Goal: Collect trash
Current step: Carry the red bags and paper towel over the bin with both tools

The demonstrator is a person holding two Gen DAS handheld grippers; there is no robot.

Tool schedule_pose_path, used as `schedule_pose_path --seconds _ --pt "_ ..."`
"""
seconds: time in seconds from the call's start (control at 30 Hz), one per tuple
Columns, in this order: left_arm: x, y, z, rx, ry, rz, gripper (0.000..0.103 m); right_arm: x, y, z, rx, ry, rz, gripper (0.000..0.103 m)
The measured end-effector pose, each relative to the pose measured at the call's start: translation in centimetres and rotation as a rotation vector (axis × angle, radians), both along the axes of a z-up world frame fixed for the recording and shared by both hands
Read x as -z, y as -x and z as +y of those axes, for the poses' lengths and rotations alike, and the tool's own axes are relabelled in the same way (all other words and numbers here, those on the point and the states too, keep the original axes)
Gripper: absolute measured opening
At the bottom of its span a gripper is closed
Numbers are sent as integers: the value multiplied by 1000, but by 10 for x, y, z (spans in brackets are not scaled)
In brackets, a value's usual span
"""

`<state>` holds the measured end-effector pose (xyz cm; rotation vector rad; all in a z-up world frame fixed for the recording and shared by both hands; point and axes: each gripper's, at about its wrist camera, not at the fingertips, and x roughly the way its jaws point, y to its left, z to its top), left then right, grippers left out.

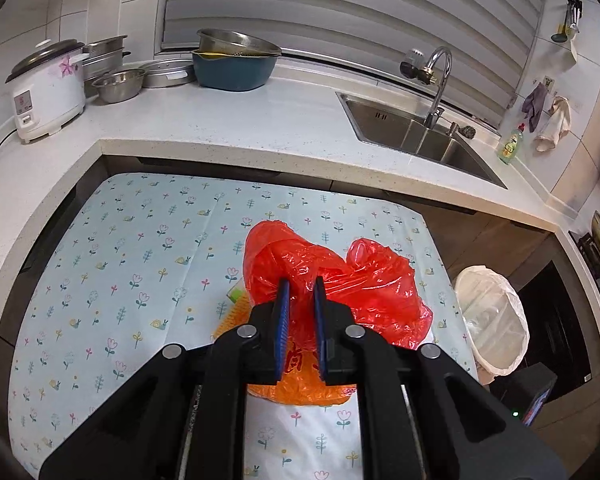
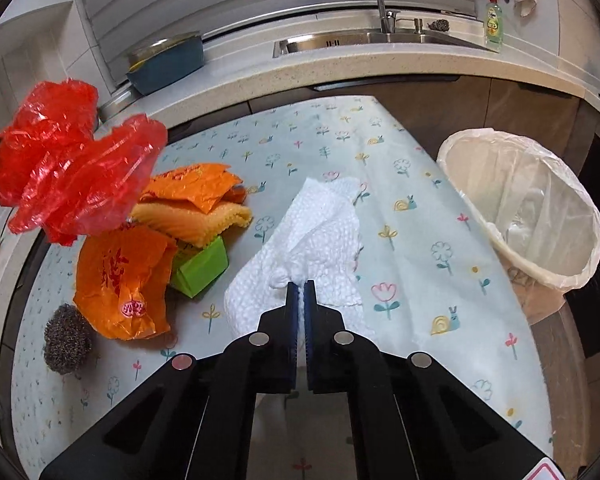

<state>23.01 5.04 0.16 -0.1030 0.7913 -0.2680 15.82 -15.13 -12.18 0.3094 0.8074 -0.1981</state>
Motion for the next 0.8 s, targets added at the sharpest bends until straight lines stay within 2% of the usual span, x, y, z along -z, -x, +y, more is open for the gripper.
schedule_pose_path --seconds 0.47,0.8 --pt "-14 9 -94 120 4 -18 11 -67 35 -96 125 53 -136 3" --pt "-11 10 -177 226 -26 -31 11 -70 42 -157 209 64 -154 3"
